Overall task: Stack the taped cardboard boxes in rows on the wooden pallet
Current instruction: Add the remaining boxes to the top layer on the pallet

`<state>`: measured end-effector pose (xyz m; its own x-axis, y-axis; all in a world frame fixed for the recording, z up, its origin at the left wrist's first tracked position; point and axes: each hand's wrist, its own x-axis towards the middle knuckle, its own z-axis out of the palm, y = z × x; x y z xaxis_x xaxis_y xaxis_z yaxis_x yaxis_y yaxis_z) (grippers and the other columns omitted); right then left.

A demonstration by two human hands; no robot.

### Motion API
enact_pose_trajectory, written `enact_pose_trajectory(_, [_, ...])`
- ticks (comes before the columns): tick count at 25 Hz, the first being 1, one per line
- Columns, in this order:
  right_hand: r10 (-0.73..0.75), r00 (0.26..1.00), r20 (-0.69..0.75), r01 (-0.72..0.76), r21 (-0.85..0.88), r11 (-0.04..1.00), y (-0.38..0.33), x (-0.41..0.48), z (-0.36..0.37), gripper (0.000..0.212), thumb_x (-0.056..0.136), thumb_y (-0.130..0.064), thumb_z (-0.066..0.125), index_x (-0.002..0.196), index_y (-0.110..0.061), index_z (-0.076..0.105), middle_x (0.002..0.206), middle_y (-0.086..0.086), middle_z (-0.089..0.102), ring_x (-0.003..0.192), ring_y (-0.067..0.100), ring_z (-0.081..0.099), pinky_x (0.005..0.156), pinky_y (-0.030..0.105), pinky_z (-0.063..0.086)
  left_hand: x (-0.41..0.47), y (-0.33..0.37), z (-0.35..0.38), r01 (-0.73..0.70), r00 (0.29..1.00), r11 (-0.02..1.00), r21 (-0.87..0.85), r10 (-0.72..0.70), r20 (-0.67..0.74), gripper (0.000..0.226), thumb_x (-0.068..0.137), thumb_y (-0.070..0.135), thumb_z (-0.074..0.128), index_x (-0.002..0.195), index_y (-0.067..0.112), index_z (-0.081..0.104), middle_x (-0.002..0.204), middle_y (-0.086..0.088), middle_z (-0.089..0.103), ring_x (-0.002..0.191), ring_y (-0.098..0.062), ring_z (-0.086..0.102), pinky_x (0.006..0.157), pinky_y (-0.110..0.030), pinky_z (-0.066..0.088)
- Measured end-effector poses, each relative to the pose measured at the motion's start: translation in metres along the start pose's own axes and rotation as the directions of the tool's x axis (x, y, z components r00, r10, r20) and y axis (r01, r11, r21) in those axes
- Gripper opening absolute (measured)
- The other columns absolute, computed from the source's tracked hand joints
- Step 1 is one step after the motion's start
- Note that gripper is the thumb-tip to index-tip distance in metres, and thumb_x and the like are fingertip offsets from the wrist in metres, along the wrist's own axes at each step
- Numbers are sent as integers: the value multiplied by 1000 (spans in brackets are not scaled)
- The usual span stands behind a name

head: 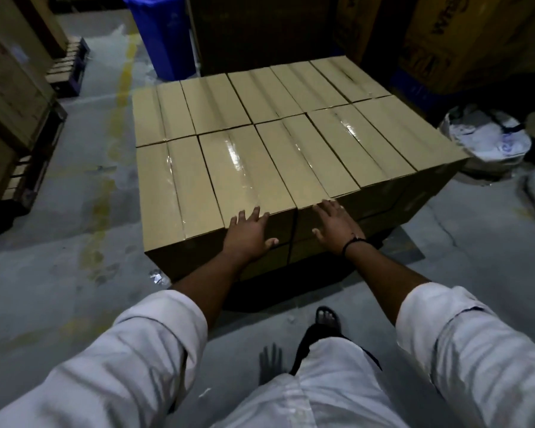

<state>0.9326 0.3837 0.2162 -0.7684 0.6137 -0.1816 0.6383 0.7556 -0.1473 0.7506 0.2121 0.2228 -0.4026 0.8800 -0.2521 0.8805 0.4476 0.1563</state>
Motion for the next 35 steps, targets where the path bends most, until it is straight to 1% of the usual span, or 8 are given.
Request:
enact_pose_trajectory(3, [56, 998, 6, -56, 13, 998, 62, 21, 0, 69, 104, -36, 54, 162, -18, 22, 170, 11, 14, 157, 31, 9, 126, 42, 8, 44, 38, 9, -13, 1000, 1000, -2, 13, -10, 81, 98, 61, 53, 162, 24, 21, 171, -7, 16, 155, -39, 14, 126, -55, 16])
enact_pose_trajectory(7, [107, 993, 55, -109, 18, 994, 145, 60, 2, 70, 104, -36, 54, 162, -14, 22, 170, 11, 16, 157, 31, 11, 127, 42, 11, 117, 82, 27, 30, 999, 999, 20, -30, 21, 79, 98, 58, 54, 161, 20, 25, 169, -9, 22, 154, -41, 17, 125, -55, 18])
enact_pose_trajectory(14, [-68, 983, 172, 82, -74, 994, 237, 150, 17, 66, 105, -33, 53, 160, -12, 24, 168, 15, 18, 156, 32, 15, 126, 42, 15, 211, 111, 72, 171, 983, 985, 37, -173, 65, 71, 100, 36, 62, 159, 16, 27, 167, -15, 25, 153, -42, 20, 124, -51, 22])
enact_pose_trajectory(19, [-134, 960, 247, 168, -120, 978, 265, 206, 43, 68, 106, -33, 51, 162, -13, 19, 170, 16, 12, 157, 32, 9, 126, 43, 14, 245, 112, 91, 224, 973, 974, 45, -226, 53, 69, 98, 26, 65, 157, 14, 32, 166, -15, 27, 149, -37, 31, 118, -47, 34])
enact_pose_trajectory(22, [-176, 941, 290, 218, -122, 968, 275, 222, 59, 71, 106, -31, 50, 163, -13, 11, 170, 17, 4, 158, 33, 2, 126, 43, 10, 247, 110, 101, 263, 964, 965, 17, -264, 18, 66, 100, 21, 61, 159, 16, 31, 167, -11, 24, 150, -34, 30, 111, -46, 44])
enact_pose_trajectory(27, [-215, 944, 249, 253, -131, 959, 282, 236, 62, 87, 97, 2, 56, 164, -13, 2, 171, 14, -4, 158, 30, -2, 126, 40, 9, 251, 103, 97, 268, 963, 963, 29, -269, 30, 63, 103, 23, 57, 160, 19, 30, 168, -11, 26, 147, -30, 39, 105, -46, 50])
enact_pose_trajectory(31, [-244, 945, 219, 277, -134, 952, 284, 239, 62, 83, 98, 5, 50, 164, -11, 2, 171, 14, -1, 158, 28, 0, 126, 39, 11, 253, 101, 95, 312, 949, 950, 24, -313, 42, 57, 103, 28, 59, 156, 23, 39, 164, -9, 35, 131, -32, 57, 95, -45, 56])
enact_pose_trajectory(35, [-248, 947, 202, 273, -106, 956, 286, 237, 63, 80, 99, 7, 47, 164, -11, 3, 171, 14, 0, 158, 28, 2, 126, 38, 11, 256, 99, 93, 296, 954, 954, 37, -297, 38, 52, 102, 27, 60, 152, 24, 45, 161, -8, 41, 122, -32, 64, 90, -43, 59])
